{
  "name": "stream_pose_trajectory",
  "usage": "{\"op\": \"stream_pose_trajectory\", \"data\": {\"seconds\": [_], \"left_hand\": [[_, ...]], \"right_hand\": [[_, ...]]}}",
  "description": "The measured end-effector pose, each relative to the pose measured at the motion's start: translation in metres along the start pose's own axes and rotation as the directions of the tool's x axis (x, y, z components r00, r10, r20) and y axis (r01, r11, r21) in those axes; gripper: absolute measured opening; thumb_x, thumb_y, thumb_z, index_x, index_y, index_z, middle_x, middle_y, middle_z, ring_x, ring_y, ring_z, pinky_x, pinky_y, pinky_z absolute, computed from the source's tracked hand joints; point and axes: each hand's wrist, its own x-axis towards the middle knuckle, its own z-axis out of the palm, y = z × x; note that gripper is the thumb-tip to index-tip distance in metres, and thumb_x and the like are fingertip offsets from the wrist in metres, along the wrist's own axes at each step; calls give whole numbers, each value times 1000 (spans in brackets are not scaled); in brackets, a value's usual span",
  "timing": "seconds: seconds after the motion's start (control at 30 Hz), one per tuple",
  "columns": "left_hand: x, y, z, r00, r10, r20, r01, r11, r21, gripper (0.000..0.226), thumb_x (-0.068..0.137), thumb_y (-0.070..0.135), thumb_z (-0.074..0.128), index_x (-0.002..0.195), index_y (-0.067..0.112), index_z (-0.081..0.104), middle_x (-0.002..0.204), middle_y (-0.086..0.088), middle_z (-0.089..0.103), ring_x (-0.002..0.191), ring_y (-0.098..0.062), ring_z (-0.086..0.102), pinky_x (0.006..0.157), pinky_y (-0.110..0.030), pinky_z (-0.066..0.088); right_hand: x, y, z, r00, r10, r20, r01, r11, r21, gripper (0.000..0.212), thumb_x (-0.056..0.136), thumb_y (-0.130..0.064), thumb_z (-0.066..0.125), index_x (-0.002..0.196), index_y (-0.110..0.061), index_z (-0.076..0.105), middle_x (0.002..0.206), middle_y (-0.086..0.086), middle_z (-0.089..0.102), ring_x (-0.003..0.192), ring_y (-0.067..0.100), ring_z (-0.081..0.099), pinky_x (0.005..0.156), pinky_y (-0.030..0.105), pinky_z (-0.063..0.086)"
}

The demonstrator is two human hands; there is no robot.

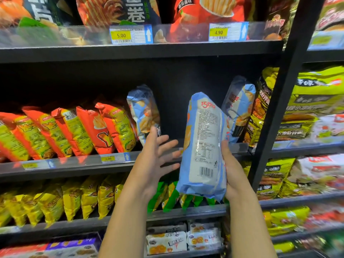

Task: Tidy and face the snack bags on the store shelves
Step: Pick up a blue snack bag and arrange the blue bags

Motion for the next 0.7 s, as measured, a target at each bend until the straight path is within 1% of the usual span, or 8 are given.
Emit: {"op": "stream_pose_trajectory", "data": {"seconds": [0.13, 0.23, 0.33, 0.43, 0.47, 0.57, 0.63, 0.7], "left_hand": [[-1, 3, 1, 1000, -12, 12, 12, 1000, -27, 86, 77, 78, 51, 140, 19, 59, 123, -2, 78, 111, -24, 76, 96, -53, 58], [-1, 2, 5, 996, -25, 89, 20, 999, 48, 75, 81, 77, 50, 135, 28, 65, 114, 8, 80, 103, -11, 77, 97, -47, 56], [3, -7, 13, 989, -21, 149, -12, 976, 218, 46, 96, 72, 52, 118, 40, 76, 111, 16, 79, 102, -3, 75, 97, -41, 55], [17, -28, 16, 997, 54, 46, -67, 927, 369, 72, 74, 87, 67, 130, 43, 64, 123, 17, 75, 115, -12, 72, 104, -49, 55], [22, -36, 12, 997, 72, -2, -66, 922, 382, 78, 69, 90, 69, 130, 42, 64, 122, 15, 76, 114, -14, 73, 104, -51, 56], [25, -38, 7, 1000, 18, 3, -18, 978, 206, 74, 74, 76, 79, 133, 34, 66, 123, 2, 78, 113, -26, 75, 103, -55, 56], [27, -37, 2, 997, -72, 37, 72, 997, -3, 61, 84, 58, 71, 136, 25, 67, 123, -7, 78, 111, -28, 76, 96, -49, 59], [27, -37, -2, 986, -146, 84, 159, 969, -186, 59, 87, 55, 65, 134, 20, 69, 123, -12, 77, 104, -27, 78, 85, -42, 63]], "right_hand": [[-1, 7, -6, 999, 33, 8, -33, 999, 38, 66, 88, -55, 59, 139, -14, 63, 133, 18, 70, 117, 33, 71, 93, 52, 61], [0, 7, -6, 999, -46, 15, 47, 992, -115, 59, 89, -51, 62, 138, -19, 63, 131, 13, 72, 120, 32, 70, 104, 56, 53], [-1, 9, 4, 988, -152, 13, 148, 930, -336, 47, 90, -51, 64, 129, -25, 67, 119, 4, 78, 111, 25, 75, 100, 51, 57], [-1, 11, 15, 981, -192, 21, 175, 841, -511, 40, 98, -56, 57, 118, -23, 69, 93, -11, 80, 84, 10, 76, 73, 30, 62], [0, 10, 16, 987, -158, 32, 152, 847, -510, 45, 99, -60, 51, 119, -23, 69, 91, -11, 80, 82, 10, 76, 73, 29, 61], [1, 1, 13, 996, -91, 14, 87, 881, -465, 63, 97, -73, 33, 125, -31, 70, 110, 1, 80, 103, 21, 77, 95, 47, 58], [1, -7, 7, 994, -109, 6, 102, 906, -410, 75, 90, -78, 28, 128, -28, 69, 114, 5, 79, 102, 22, 76, 90, 44, 57], [0, -13, 2, 993, -114, 29, 117, 941, -316, 85, 84, -78, 29, 131, -18, 66, 116, 13, 77, 91, 24, 74, 77, 39, 58]]}}
